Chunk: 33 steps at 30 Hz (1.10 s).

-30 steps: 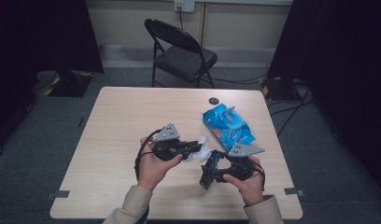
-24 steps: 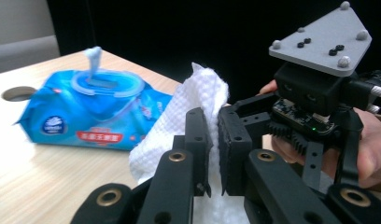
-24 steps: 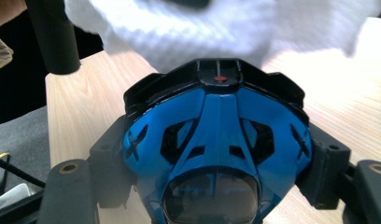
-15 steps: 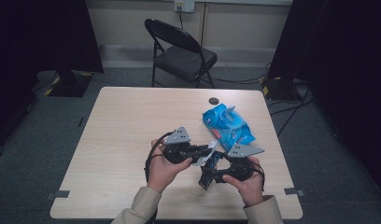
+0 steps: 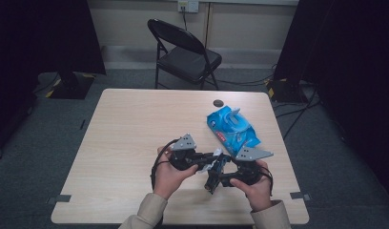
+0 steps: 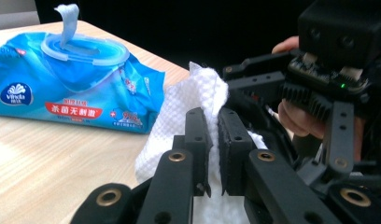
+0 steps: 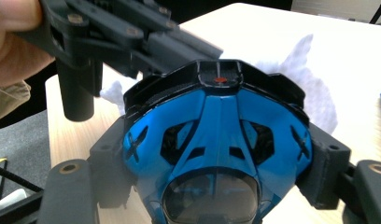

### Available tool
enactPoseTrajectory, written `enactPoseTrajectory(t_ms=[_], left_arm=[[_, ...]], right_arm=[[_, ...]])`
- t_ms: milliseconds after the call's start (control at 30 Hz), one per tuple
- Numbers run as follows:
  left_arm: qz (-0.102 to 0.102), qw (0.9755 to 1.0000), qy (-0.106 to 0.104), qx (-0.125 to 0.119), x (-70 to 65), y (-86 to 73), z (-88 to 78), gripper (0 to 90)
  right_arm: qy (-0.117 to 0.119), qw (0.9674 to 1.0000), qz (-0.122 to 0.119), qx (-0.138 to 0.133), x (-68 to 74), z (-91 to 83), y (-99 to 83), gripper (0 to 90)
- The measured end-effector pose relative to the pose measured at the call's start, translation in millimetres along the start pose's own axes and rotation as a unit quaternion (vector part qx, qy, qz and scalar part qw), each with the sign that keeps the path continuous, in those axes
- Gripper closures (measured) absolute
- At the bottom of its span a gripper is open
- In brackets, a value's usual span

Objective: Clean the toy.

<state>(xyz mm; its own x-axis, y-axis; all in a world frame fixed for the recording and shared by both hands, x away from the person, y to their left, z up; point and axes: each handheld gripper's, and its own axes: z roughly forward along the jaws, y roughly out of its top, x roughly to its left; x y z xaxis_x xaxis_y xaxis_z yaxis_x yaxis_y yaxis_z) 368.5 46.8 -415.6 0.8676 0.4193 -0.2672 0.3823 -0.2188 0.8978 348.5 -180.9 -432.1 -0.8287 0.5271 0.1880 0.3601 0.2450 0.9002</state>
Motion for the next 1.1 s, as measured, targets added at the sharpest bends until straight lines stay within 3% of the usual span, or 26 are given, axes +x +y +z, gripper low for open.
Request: enactPoseTrajectory(t_ms=[433,1100], left_arm=[[-0.011,0.9999,0.002,-0.001,2.1,-9.8,1.7,83.8],[-0.029,0.9985,0.011,0.046,8.3,-50.1,9.9,83.7]], right_arm=[[0.000,1.0000,-0.001,-0.001,0.5,-2.0,1.6,25.9],[-0.002,0.9999,0.000,-0.011,-0.5,-5.9,6.5,25.9]])
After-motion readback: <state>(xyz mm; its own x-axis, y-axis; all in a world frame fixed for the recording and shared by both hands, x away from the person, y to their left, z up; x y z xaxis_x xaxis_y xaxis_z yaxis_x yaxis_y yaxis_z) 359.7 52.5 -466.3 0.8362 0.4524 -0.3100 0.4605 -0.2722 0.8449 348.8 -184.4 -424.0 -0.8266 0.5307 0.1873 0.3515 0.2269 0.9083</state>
